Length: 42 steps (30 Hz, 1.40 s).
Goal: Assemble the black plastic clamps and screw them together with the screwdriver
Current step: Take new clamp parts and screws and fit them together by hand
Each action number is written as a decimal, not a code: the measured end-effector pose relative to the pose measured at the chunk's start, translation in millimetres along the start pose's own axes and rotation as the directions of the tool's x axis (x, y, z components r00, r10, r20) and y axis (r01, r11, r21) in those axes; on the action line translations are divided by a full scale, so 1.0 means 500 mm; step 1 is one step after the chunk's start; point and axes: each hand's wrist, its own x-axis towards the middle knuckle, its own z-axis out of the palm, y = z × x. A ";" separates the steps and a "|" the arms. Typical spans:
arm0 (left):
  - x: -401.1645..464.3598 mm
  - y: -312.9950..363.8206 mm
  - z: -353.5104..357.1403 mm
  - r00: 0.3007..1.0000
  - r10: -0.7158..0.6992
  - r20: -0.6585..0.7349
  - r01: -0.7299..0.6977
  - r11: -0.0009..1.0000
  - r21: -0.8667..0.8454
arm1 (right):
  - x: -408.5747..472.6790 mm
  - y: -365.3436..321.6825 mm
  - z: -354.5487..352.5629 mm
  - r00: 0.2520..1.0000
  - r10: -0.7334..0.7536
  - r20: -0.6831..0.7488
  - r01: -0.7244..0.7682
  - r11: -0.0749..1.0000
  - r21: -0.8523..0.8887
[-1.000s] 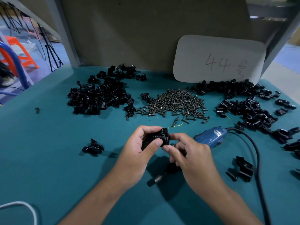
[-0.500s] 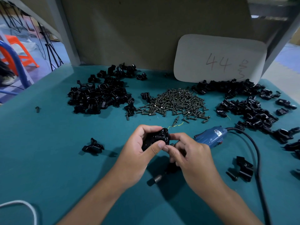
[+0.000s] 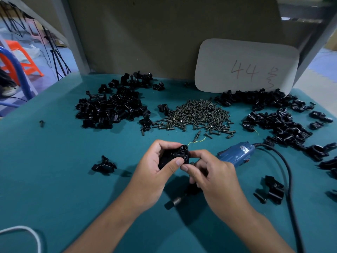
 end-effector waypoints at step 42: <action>0.000 -0.007 -0.007 0.999 0.017 -0.029 -0.015 0.997 0.078 | 0.008 -0.013 -0.004 0.952 0.215 -0.217 -0.087 0.872 0.482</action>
